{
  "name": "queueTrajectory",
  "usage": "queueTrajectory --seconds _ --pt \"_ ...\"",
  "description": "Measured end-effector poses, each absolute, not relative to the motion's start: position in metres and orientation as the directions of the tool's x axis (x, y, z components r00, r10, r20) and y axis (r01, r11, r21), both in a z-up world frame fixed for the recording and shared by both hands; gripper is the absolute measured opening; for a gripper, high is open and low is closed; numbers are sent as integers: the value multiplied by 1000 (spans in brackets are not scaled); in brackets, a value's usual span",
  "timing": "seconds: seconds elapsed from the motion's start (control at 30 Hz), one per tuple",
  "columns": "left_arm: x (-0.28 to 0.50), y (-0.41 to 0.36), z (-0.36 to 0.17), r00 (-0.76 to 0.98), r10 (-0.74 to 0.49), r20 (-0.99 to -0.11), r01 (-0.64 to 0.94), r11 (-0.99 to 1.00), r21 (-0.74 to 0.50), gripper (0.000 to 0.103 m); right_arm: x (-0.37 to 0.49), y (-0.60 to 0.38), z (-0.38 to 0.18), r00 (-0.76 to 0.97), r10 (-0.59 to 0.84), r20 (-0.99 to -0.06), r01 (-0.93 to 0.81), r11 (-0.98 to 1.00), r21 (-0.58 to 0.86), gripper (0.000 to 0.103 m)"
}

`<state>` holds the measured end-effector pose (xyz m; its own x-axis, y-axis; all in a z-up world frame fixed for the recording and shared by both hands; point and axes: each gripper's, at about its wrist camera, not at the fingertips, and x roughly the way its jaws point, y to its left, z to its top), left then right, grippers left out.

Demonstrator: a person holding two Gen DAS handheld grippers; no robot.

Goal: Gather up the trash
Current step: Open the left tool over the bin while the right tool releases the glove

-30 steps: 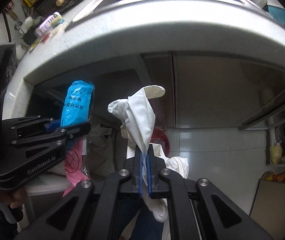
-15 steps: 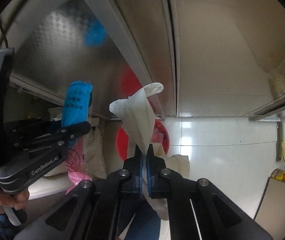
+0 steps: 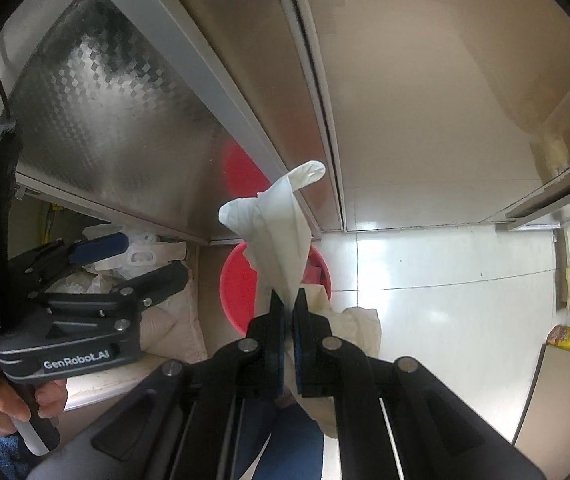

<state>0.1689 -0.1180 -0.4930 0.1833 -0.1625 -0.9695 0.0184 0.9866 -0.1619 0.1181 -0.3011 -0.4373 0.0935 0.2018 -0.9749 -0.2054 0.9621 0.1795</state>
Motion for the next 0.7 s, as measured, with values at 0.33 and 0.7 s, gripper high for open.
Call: queueTrajectory --seconds 0.33,0.7 --pt "137 -93 -458 220 -127 -967 -41 989 -139 103 115 -282 -423 65 219 -974 -279 941 193 3" --pt "119 -56 -483 184 -26 -983 -131 990 -51 103 108 -238 -469 -5 210 -978 -388 901 195 4"
